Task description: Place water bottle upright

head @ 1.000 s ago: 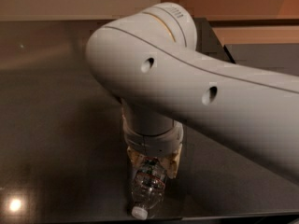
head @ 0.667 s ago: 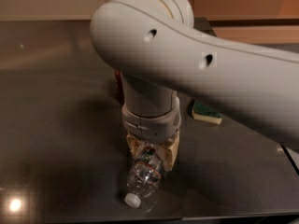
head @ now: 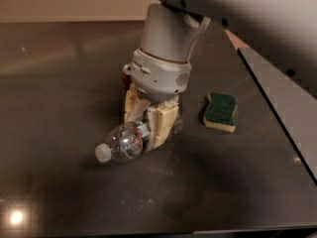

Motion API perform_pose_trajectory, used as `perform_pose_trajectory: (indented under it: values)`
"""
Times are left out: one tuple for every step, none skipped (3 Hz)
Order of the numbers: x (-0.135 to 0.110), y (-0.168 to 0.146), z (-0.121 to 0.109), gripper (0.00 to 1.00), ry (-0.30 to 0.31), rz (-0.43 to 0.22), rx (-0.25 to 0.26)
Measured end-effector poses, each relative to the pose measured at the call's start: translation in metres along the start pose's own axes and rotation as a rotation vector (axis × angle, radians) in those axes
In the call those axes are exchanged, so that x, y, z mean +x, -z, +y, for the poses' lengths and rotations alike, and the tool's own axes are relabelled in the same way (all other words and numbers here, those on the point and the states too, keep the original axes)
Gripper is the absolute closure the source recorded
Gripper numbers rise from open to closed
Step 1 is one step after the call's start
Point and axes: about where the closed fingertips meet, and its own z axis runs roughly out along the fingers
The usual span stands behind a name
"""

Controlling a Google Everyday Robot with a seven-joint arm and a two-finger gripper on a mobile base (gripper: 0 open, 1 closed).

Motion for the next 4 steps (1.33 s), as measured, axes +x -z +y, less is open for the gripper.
perform_pose_trajectory:
  values:
    - [-0.012, 0.030, -0.007, 1.00, -0.136, -0.166, 0.080]
    - [-0.017, 0.051, -0.001, 1.00, -0.273, -0.351, 0.158]
    - [-0.019, 0.065, 0.012, 1.00, -0.366, -0.558, 0.225]
    - [-0.022, 0.072, 0.021, 1.00, -0.383, -0.757, 0.287]
